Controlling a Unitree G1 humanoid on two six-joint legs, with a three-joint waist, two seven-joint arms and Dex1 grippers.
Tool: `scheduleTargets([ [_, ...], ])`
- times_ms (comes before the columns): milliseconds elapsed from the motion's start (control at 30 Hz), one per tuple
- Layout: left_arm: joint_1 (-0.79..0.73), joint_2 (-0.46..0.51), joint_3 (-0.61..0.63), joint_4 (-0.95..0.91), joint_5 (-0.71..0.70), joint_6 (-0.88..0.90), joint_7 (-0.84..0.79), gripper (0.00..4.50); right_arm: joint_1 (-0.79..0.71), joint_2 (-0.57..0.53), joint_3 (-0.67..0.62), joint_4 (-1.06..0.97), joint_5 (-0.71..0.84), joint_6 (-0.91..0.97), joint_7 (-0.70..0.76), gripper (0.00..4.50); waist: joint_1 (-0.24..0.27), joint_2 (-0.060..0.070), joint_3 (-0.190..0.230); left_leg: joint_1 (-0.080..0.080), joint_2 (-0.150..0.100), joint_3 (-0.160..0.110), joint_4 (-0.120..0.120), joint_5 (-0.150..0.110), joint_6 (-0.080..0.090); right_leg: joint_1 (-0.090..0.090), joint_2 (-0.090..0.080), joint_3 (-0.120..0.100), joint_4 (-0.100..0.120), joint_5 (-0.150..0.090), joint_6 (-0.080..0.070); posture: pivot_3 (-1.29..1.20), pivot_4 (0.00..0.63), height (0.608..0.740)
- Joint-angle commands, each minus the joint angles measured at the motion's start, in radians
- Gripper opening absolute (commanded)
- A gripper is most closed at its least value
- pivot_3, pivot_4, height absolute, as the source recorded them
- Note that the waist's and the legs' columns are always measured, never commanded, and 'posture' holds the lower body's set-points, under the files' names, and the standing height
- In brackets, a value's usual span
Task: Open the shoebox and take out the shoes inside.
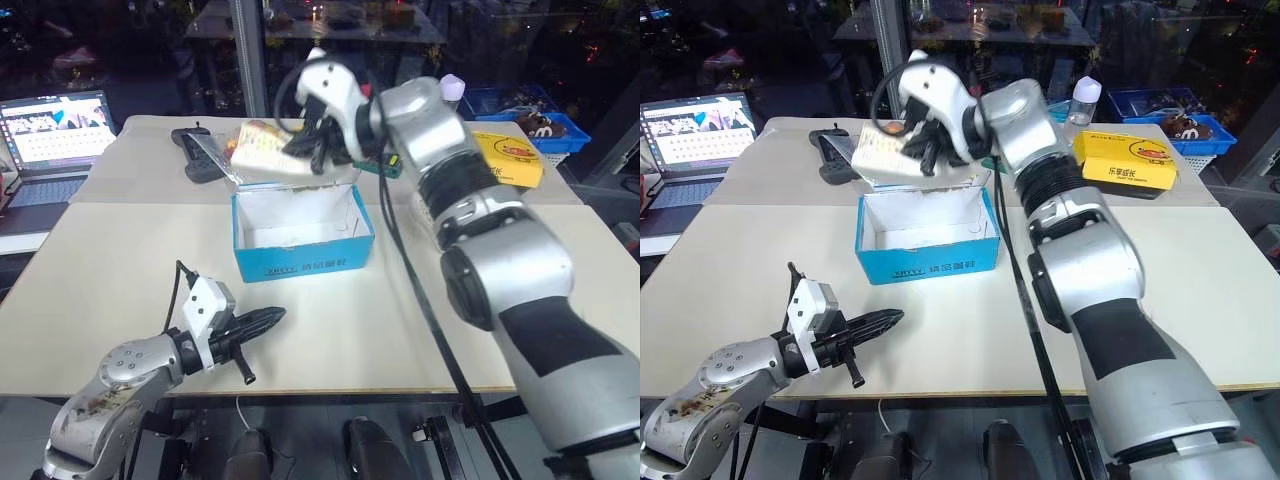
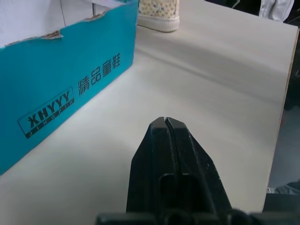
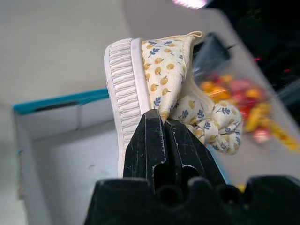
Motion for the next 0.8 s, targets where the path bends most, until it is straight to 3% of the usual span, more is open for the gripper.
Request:
scheduleTargets([
  [33,-0.013,-0.009,0.008,-0.020,-0.010,-0.008,0.013,0.00,0.042,-0.112,-0.057,-0.235,0.017,0.103,-0.075,0.03,0.002,0.000,0.000,0.000,0.000,0.000,0.000,0.000,0.000,0.000,0.000,0.000,0.000,0.000,0.000,0.00,0.150,0.673],
  [133,-0.024,-0.010,0.008,-0.017,-0.010,-0.007,0.015,0.00,0.227,-0.240,-0.072,-0.547,-0.040,0.300,-0.141,0.03,0.023,0.000,0.000,0.000,0.000,0.000,0.000,0.000,0.000,0.000,0.000,0.000,0.000,-0.001,0.000,0.00,0.150,0.673],
  [300,-0.044,-0.010,0.010,-0.014,-0.016,0.001,0.018,0.00,0.515,-0.354,-0.080,-0.995,-0.083,0.591,-0.194,0.03,0.034,0.000,0.000,0.000,-0.001,0.001,0.001,0.001,0.001,0.001,-0.001,0.001,-0.001,0.000,0.001,0.00,0.150,0.673],
  [467,-0.072,-0.010,0.003,-0.015,-0.026,0.017,0.017,0.00,0.702,-0.366,-0.081,-1.244,-0.120,0.792,-0.279,0.03,0.023,0.003,0.002,0.001,-0.001,0.001,0.000,0.001,0.002,0.000,0.000,0.002,0.000,0.000,0.001,0.00,0.150,0.673],
  [667,-0.093,-0.004,-0.003,0.002,-0.024,0.021,0.004,0.00,0.826,-0.324,-0.032,-1.365,-0.135,0.926,-0.378,0.03,0.024,0.003,0.002,0.002,-0.002,0.001,0.001,0.001,0.002,0.003,0.000,0.002,-0.001,0.000,0.002,0.00,0.150,0.673],
  [800,-0.102,-0.005,-0.007,0.005,-0.024,0.023,-0.005,0.00,0.929,-0.326,0.035,-1.338,-0.176,0.914,-0.453,0.03,0.027,0.003,0.002,0.002,-0.002,0.000,0.002,0.001,0.002,0.003,-0.001,0.002,-0.001,0.001,0.002,0.00,0.150,0.673],
])
